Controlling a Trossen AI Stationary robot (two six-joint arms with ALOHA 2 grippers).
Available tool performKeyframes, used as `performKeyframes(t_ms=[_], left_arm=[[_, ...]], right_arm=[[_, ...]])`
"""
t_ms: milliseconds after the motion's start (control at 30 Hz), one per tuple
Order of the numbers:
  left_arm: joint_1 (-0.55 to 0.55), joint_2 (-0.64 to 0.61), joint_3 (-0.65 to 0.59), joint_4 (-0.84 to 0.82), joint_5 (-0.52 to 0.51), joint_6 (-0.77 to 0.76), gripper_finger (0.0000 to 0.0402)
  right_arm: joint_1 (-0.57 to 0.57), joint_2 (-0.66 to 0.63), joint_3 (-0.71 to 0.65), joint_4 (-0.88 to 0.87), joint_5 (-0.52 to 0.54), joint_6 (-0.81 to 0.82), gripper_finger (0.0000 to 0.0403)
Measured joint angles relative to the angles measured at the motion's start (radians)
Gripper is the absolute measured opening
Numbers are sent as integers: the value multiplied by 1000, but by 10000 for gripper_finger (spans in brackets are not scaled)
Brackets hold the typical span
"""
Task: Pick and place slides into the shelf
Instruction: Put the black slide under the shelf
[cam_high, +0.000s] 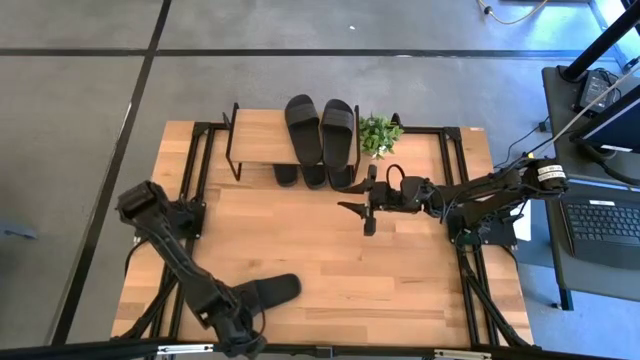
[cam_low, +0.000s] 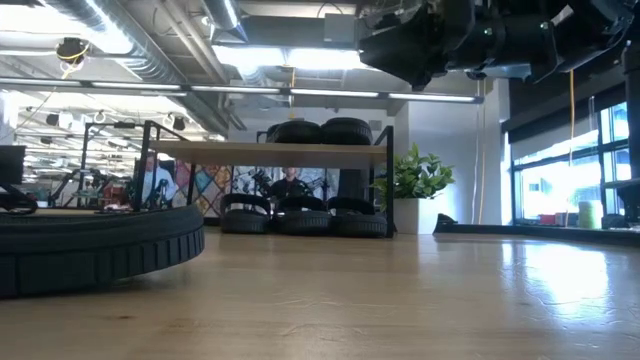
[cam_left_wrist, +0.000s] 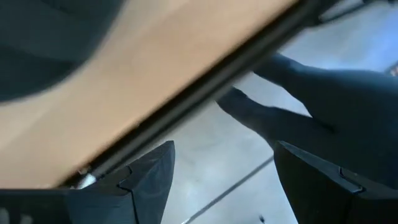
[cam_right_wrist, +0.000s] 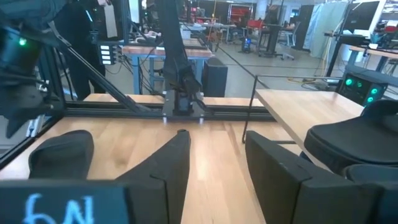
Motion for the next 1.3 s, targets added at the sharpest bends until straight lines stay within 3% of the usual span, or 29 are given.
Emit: performKeyframes(t_ms=[300,533,800,1067,1300], left_arm=[[44,36,0,-155,10,-21,263],[80,36,0,-347,107,-34,263],[128,36,0,-543,116,-21,263],[203,36,0,-737,88,32,263],[300,36,0,-752,-36,166,263]], right_arm=[[0,0,0,-1,0,0,156],[0,0,0,-8,0,0,156],[0,0,0,-26,0,-2,156],[0,0,0,-26,0,-8,156],[0,0,0,-32,0,-33,156]])
